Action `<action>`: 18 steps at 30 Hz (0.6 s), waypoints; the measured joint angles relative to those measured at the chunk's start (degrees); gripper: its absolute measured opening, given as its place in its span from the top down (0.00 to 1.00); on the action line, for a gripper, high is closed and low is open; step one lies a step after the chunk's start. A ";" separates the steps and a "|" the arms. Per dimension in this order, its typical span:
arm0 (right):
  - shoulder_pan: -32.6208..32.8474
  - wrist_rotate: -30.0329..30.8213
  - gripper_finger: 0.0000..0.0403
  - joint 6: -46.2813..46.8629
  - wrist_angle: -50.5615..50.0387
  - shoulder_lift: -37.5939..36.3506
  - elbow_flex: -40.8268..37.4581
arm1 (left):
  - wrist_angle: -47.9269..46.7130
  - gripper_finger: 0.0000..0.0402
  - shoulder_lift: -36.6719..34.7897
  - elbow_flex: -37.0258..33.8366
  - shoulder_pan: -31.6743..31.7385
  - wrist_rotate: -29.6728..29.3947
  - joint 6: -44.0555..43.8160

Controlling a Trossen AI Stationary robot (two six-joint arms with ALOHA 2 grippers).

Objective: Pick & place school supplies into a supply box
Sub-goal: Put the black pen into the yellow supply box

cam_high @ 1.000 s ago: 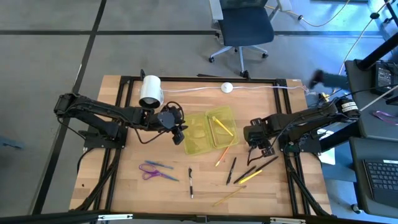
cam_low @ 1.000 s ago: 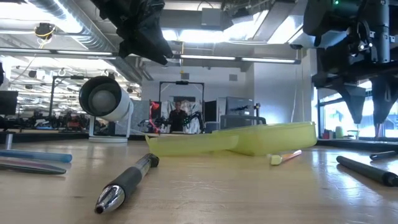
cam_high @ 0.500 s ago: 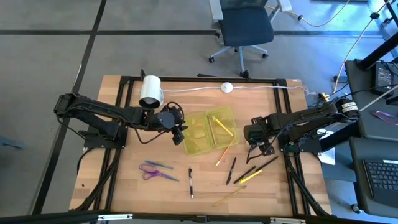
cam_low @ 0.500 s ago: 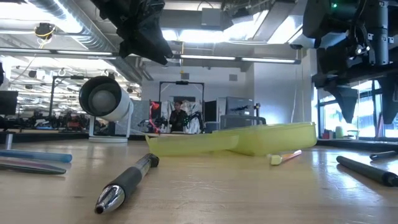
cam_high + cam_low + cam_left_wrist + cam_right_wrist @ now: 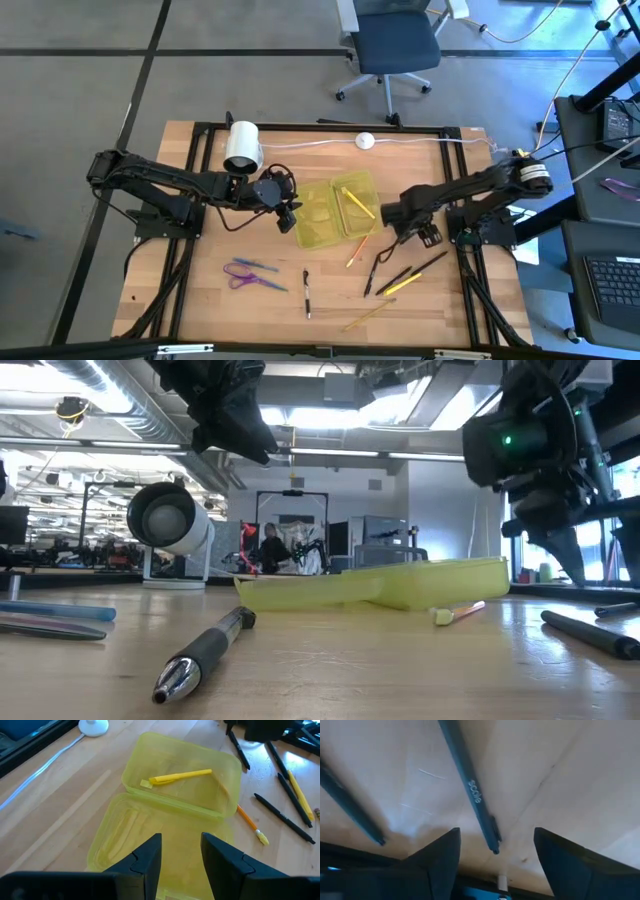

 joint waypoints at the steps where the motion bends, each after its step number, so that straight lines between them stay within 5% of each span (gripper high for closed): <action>1: 0.00 0.76 0.38 -0.51 0.00 0.87 0.00 | 0.00 0.68 0.00 0.00 0.00 0.00 0.00; 18: -0.04 1.39 0.49 -1.30 2.71 10.52 -0.36 | 0.04 0.68 0.00 0.00 0.00 -0.02 0.00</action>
